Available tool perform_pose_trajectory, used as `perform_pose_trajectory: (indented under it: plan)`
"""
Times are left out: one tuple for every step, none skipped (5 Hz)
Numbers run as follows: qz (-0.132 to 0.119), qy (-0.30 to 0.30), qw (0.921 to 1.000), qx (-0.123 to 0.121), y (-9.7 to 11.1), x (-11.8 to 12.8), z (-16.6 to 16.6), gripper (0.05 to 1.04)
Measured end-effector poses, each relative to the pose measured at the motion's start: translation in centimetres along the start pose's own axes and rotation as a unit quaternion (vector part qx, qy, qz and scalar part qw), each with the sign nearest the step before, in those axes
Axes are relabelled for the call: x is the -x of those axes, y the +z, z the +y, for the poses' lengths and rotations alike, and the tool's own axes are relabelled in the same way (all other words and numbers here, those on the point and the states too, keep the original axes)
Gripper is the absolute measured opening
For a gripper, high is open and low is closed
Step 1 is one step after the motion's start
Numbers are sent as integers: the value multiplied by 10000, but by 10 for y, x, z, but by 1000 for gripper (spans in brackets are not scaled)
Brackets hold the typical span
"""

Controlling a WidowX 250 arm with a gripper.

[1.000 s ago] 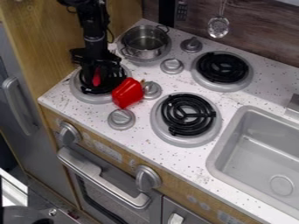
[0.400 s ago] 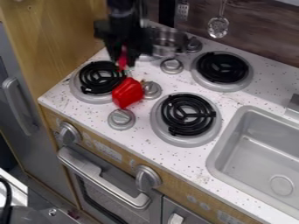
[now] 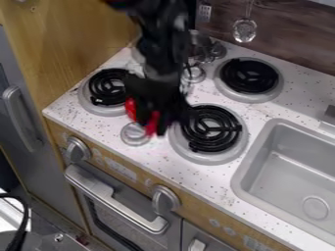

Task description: Put the red fork on the bottom right burner

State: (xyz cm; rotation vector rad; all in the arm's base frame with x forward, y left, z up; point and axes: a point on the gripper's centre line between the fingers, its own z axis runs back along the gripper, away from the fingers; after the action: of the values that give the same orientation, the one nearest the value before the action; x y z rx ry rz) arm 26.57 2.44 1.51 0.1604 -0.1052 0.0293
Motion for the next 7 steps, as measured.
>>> perform_pose_trajectory:
  plan:
    - [198, -70, 9998, -12, -16, 12, -8, 402]
    - [445, 108, 9989, -44, -40, 12, -6, 402]
    - [355, 306, 9988, 109, -52, 1, -5, 402]
    - [215, -18, 9997, 129, -54, -16, -17, 402]
    - [91, -153, 9994, 293, -52, -32, -45, 402]
    - [11, -264, 9991, 344, -52, -50, -60, 402]
    - [277, -184, 9990, 289, -58, -52, -62, 463]
